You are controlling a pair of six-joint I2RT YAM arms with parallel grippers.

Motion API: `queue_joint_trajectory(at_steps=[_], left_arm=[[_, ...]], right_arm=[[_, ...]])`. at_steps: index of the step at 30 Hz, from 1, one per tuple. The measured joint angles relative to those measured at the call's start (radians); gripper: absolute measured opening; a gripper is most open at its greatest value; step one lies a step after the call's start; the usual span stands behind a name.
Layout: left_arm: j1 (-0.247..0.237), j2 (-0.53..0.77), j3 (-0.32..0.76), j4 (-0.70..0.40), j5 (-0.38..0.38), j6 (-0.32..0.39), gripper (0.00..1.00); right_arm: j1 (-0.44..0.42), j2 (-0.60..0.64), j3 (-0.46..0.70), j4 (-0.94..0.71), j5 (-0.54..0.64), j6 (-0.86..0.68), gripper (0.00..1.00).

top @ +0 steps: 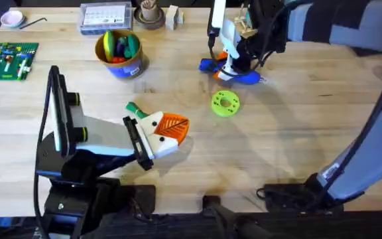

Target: Pick up the gripper from the table and insert it into the empty holder that is missing its gripper. Then pick up a screw, insert it into the mounting hole, and use the screwdriver to tighten it. Finally, clean up the table by picking up the vegetable and placing it into the bucket.

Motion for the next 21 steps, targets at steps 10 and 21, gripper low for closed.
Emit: queue_joint_trajectory(at_steps=[10,21], left_arm=[[0.0,0.0,0.0,0.0,0.0,0.0,0.004],[0.0,0.0,0.0,0.0,0.0,0.0,0.004]], right_arm=[[0.003,0.002,0.0,0.006,-0.029,-0.003,0.928],[0.003,-0.019,0.0,0.005,-0.028,0.052,0.994]])
